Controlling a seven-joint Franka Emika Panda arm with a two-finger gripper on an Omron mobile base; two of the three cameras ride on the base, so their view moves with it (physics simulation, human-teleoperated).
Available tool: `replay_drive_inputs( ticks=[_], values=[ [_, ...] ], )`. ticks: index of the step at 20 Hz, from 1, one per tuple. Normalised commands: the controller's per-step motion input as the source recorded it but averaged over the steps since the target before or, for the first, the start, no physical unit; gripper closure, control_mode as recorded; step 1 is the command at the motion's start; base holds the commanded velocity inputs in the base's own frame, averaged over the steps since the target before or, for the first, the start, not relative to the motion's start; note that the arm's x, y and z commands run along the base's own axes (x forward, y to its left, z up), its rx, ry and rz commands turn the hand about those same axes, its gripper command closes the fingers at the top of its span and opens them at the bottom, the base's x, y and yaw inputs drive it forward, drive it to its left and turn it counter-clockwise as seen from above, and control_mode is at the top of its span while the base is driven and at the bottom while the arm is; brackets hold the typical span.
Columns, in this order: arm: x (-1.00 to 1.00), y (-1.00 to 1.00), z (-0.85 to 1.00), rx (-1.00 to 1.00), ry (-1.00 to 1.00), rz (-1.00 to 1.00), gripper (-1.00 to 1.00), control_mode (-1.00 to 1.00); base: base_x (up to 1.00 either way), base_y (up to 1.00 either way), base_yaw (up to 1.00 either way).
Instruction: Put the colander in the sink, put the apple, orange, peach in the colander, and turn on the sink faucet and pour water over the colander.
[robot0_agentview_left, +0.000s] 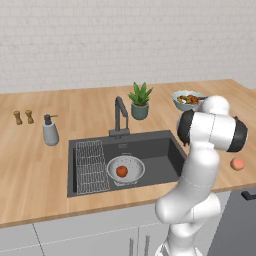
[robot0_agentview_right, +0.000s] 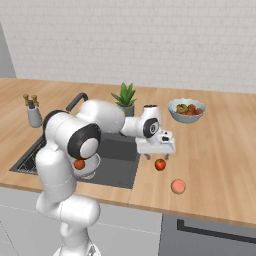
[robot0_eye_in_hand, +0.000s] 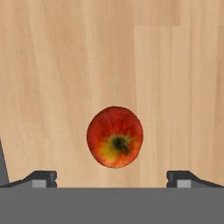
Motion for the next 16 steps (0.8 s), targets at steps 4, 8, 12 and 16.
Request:
replay_drive_inputs(
  ticks=[4,8,12,16],
  values=[
    [0.22,-0.2,-0.44,0.07,0.04,-0.1,-1.0,-1.0,0.0,0.0,0.0],
    [0.16,-0.16,-0.41,0.07,0.0,-0.1,-1.0,-1.0,0.0,0.0,0.0],
    [0.01,-0.06,-0.28,0.07,0.0,-0.11,-1.0,-1.0,0.0,0.0,0.0],
    [0.0,0.0,-0.22,0.03,0.0,-0.11,-1.0,-1.0,0.0,0.0,0.0]
  ],
)
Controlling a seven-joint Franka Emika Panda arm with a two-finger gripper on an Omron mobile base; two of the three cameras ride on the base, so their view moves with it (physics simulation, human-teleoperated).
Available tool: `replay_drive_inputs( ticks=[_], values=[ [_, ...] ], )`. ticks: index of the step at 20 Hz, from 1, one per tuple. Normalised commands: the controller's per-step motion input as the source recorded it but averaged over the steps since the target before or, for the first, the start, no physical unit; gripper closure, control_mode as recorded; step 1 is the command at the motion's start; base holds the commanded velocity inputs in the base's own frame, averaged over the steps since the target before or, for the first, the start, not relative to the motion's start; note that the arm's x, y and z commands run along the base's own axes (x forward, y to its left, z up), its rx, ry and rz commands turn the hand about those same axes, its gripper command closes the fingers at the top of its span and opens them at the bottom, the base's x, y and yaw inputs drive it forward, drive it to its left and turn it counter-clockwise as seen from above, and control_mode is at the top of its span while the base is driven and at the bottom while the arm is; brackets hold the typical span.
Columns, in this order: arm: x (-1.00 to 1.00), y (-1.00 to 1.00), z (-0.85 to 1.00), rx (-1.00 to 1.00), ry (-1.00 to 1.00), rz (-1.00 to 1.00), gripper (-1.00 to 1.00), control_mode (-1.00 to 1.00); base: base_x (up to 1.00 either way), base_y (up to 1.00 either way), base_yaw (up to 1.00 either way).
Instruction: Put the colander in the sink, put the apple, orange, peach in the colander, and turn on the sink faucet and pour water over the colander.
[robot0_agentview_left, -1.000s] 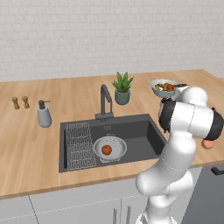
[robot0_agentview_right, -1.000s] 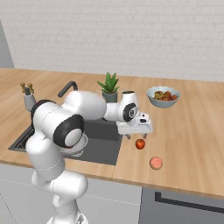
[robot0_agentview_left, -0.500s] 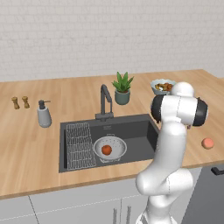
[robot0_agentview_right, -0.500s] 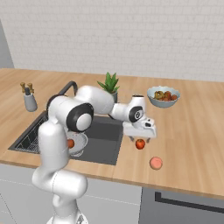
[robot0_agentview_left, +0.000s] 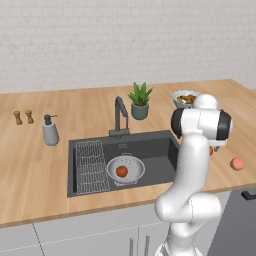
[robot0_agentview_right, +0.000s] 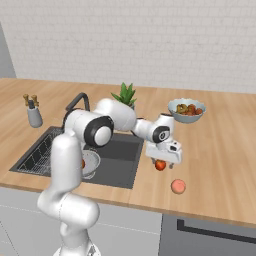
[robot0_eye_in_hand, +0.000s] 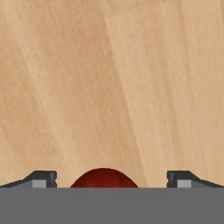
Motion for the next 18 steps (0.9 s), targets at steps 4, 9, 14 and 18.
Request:
replay_drive_inputs(
  ticks=[4,9,14,18],
  values=[
    [0.0,0.02,-0.24,0.0,0.0,-0.12,-1.0,-1.0,0.0,0.0,0.0],
    [0.0,0.13,-0.25,0.0,0.0,-0.14,1.0,-1.0,0.0,0.0,0.0],
    [-0.3,0.14,-0.06,0.02,0.0,-0.15,1.0,-1.0,0.0,0.0,0.0],
    [-0.45,0.1,0.07,0.05,0.0,-0.17,1.0,-1.0,0.0,0.0,0.0]
  ],
)
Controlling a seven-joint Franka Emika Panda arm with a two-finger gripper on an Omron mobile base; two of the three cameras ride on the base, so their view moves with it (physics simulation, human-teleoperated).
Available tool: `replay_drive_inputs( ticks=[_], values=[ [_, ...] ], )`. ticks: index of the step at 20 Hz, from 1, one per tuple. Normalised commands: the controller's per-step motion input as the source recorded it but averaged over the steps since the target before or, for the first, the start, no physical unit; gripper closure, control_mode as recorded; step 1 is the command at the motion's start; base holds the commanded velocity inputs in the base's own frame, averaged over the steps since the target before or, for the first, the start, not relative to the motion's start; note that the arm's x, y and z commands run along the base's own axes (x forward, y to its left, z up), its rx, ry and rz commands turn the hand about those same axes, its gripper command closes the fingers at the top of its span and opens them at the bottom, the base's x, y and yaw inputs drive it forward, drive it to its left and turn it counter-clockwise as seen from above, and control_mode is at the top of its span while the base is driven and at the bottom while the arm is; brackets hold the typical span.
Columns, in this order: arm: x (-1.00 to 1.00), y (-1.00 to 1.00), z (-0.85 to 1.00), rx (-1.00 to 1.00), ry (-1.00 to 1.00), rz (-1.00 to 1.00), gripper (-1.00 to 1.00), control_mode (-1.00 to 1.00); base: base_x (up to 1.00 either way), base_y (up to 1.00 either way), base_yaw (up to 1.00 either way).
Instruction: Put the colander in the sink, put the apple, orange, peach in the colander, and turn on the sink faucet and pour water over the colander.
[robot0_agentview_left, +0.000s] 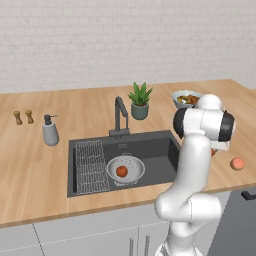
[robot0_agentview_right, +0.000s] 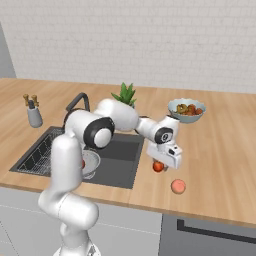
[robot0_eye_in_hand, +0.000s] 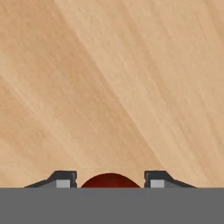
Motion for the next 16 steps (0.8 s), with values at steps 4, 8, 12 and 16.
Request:
replay_drive_inputs(
  ticks=[4,8,12,16],
  values=[
    [-0.6,0.07,0.69,0.12,-0.16,-0.16,1.0,-1.0,0.0,0.0,0.0],
    [-0.47,0.57,0.99,0.03,-0.4,-0.07,1.0,-1.0,0.0,0.0,0.0],
    [-0.44,0.85,1.0,0.0,-0.42,0.0,1.0,-1.0,0.0,0.0,0.0],
    [-0.43,1.0,0.97,0.0,-0.44,0.0,1.0,-1.0,0.0,0.0,0.0]
  ],
)
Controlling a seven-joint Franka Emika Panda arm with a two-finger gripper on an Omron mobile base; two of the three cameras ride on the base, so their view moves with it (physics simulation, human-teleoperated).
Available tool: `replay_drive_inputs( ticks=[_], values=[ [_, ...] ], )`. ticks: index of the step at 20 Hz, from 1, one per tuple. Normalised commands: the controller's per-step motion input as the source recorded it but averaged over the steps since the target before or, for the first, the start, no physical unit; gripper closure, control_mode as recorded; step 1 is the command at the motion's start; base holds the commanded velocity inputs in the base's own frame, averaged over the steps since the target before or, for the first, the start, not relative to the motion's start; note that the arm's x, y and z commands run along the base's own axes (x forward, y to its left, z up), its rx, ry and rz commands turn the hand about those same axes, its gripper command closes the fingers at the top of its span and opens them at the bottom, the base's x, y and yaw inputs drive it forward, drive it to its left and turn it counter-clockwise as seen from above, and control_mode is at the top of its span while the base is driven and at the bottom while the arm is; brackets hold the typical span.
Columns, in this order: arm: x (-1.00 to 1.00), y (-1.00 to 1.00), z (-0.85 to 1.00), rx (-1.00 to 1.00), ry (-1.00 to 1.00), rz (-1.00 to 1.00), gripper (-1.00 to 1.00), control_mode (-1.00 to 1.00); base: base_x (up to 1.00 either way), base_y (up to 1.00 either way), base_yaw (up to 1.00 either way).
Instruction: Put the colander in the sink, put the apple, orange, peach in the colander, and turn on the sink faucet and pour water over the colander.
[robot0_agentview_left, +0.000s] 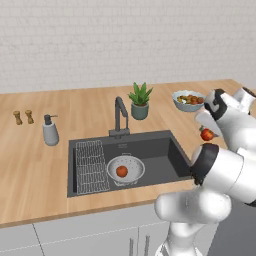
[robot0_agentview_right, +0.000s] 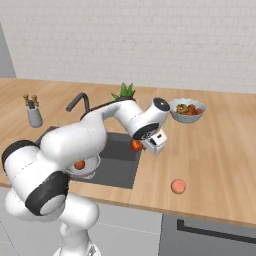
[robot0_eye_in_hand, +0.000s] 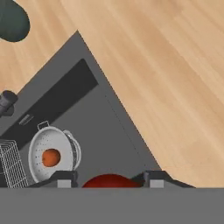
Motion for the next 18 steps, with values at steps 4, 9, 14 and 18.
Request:
replay_drive_inputs(
  ticks=[4,9,14,18],
  values=[
    [-0.4,1.0,0.86,-0.01,-0.37,0.0,1.0,-1.0,0.0,0.0,0.0],
    [-0.28,1.0,0.58,-0.12,-0.16,0.04,1.0,-1.0,0.0,0.0,0.0],
    [-0.11,0.82,0.1,-0.23,0.01,0.24,1.0,-1.0,0.0,0.0,0.0],
    [0.0,0.34,-0.13,-0.08,0.0,0.4,1.0,-1.0,0.0,0.0,0.0]
  ],
)
